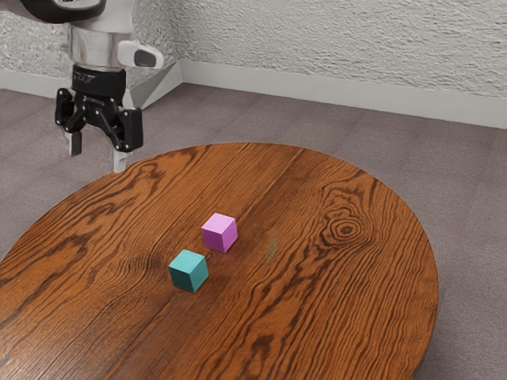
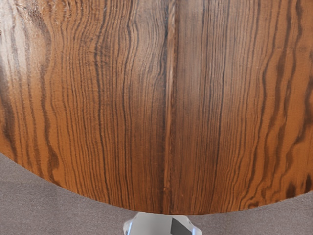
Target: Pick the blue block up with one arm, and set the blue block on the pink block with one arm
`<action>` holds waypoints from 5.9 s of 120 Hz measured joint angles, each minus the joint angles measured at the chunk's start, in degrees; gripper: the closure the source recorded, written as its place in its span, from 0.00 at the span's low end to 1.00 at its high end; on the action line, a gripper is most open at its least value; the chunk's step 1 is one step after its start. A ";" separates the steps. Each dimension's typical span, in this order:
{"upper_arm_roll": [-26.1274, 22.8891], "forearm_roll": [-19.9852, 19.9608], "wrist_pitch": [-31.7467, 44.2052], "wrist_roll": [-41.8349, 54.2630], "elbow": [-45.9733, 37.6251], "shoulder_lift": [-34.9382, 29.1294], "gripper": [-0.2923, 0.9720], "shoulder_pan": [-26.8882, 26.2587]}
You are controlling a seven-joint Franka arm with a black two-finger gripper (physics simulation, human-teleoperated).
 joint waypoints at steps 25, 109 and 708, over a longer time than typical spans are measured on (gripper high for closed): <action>3.11 0.37 9.70 -1.29 -0.71 1.43 0.23 0.96; 3.03 -3.26 55.75 -1.36 -31.83 7.23 0.23 5.02; -1.08 -8.05 48.89 14.12 -18.78 -3.28 0.24 9.57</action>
